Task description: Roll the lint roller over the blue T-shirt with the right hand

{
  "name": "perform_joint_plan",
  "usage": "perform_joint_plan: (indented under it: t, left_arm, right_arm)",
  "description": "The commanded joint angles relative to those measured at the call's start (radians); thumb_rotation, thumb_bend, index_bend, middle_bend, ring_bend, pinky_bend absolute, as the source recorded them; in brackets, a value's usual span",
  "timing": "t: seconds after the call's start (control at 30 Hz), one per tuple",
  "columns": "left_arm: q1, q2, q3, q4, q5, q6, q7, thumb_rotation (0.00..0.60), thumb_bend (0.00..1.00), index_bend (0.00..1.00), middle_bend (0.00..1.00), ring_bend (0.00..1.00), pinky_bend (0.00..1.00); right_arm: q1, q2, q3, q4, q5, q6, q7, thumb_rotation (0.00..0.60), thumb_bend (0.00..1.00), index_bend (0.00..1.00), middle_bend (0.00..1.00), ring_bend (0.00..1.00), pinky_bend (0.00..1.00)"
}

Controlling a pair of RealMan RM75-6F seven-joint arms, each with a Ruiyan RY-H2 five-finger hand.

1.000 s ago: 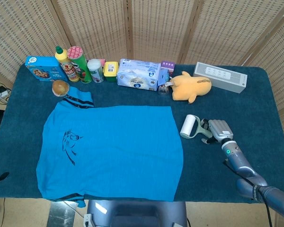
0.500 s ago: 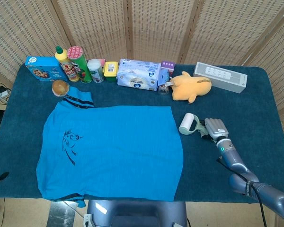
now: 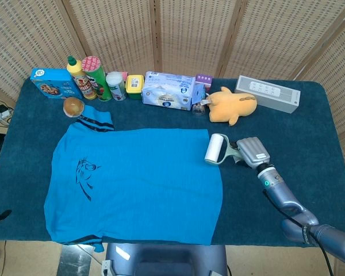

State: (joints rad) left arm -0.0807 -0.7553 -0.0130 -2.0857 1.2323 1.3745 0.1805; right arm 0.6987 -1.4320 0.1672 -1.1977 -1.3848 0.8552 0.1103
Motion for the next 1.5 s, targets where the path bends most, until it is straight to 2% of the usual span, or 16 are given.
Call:
perform_joint_plan:
  t: [0.03,0.17,0.4,0.6,0.77,1.07,1.3,1.5]
  left_arm:
    - [0.001,0.002,0.004,0.0,0.009,-0.002,-0.003,0.6,0.09,0.0,0.0,0.0,0.0]
    - [0.003,0.003,0.006,0.002,0.017,-0.001,-0.008,0.6,0.09,0.0,0.0,0.0,0.0]
    - [0.006,0.01,0.011,0.006,0.035,-0.004,-0.028,0.6,0.09,0.0,0.0,0.0,0.0]
    - [0.008,0.019,0.014,0.012,0.05,-0.008,-0.053,0.6,0.09,0.0,0.0,0.0,0.0]
    - [0.009,0.026,0.016,0.016,0.06,-0.012,-0.07,0.6,0.09,0.0,0.0,0.0,0.0]
    - [0.011,0.03,0.021,0.019,0.075,-0.014,-0.082,0.6,0.09,0.0,0.0,0.0,0.0]
    - [0.013,0.03,0.023,0.019,0.083,-0.012,-0.083,0.6,0.09,0.0,0.0,0.0,0.0]
    - [0.013,0.033,0.024,0.021,0.086,-0.014,-0.09,0.6,0.09,0.0,0.0,0.0,0.0]
  right_arm:
    - [0.053,0.031,-0.003,-0.051,-0.039,-0.033,-0.022,0.6,1.0,0.58,0.7,0.74,0.98]
    - [0.102,0.045,0.002,-0.097,-0.04,-0.079,-0.108,0.6,1.0,0.58,0.7,0.75,0.98]
    - [0.192,0.028,0.023,-0.165,0.051,-0.183,-0.294,0.6,1.0,0.54,0.69,0.78,1.0]
    - [0.237,-0.005,0.034,-0.204,0.16,-0.203,-0.42,0.6,1.0,0.54,0.71,0.87,1.0]
    - [0.253,-0.02,0.032,-0.216,0.194,-0.211,-0.429,0.6,1.0,0.55,0.72,0.88,1.0]
    - [0.348,0.013,0.023,-0.253,0.374,-0.349,-0.44,0.6,1.0,0.58,0.72,0.87,1.0]
    - [0.458,0.012,-0.028,-0.248,0.547,-0.378,-0.511,0.6,1.0,0.59,0.72,0.87,1.0]
    - [0.545,-0.007,-0.105,-0.213,0.693,-0.381,-0.557,0.6,1.0,0.59,0.72,0.87,1.0]
